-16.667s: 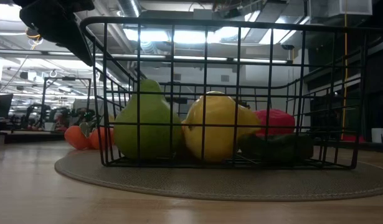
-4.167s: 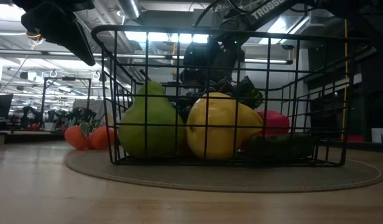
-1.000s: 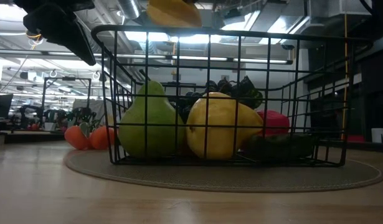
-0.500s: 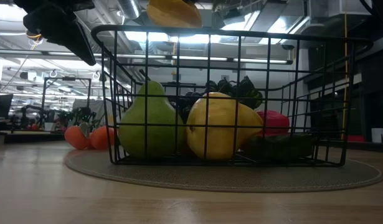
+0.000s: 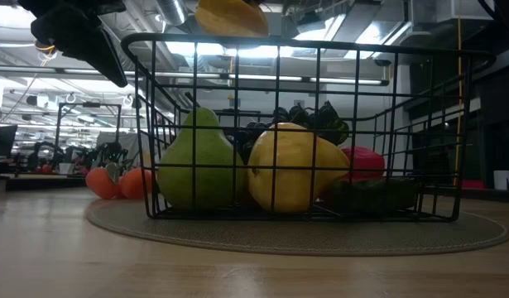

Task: Build produce basket
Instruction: Put the yellow starfruit into the black wire basket

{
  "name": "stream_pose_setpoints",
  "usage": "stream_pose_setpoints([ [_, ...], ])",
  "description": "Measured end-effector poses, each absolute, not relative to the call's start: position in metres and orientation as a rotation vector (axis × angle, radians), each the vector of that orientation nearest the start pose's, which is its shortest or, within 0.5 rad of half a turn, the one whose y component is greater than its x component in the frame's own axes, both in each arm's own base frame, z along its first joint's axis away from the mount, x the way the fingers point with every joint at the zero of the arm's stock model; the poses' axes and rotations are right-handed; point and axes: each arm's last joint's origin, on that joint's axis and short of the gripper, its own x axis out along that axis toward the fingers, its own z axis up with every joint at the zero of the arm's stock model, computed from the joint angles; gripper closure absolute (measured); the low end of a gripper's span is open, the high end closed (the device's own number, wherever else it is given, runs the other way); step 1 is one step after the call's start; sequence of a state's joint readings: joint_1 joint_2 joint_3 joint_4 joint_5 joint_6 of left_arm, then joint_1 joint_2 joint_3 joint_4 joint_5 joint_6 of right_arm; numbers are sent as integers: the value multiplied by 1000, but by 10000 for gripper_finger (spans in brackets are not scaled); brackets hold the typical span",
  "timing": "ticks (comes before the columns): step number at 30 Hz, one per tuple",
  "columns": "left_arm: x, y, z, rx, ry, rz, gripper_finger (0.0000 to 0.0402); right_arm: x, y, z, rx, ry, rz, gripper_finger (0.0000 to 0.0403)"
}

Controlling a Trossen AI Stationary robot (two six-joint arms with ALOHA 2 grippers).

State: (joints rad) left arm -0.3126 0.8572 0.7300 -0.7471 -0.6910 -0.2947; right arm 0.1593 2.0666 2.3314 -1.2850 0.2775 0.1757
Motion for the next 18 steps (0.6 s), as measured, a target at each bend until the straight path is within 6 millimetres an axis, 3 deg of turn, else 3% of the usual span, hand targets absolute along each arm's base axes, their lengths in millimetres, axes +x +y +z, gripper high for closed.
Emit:
stream_pose_setpoints([
  [18, 154, -30, 262, 146, 705, 460, 304, 416, 59, 367, -73, 1022, -196, 348],
])
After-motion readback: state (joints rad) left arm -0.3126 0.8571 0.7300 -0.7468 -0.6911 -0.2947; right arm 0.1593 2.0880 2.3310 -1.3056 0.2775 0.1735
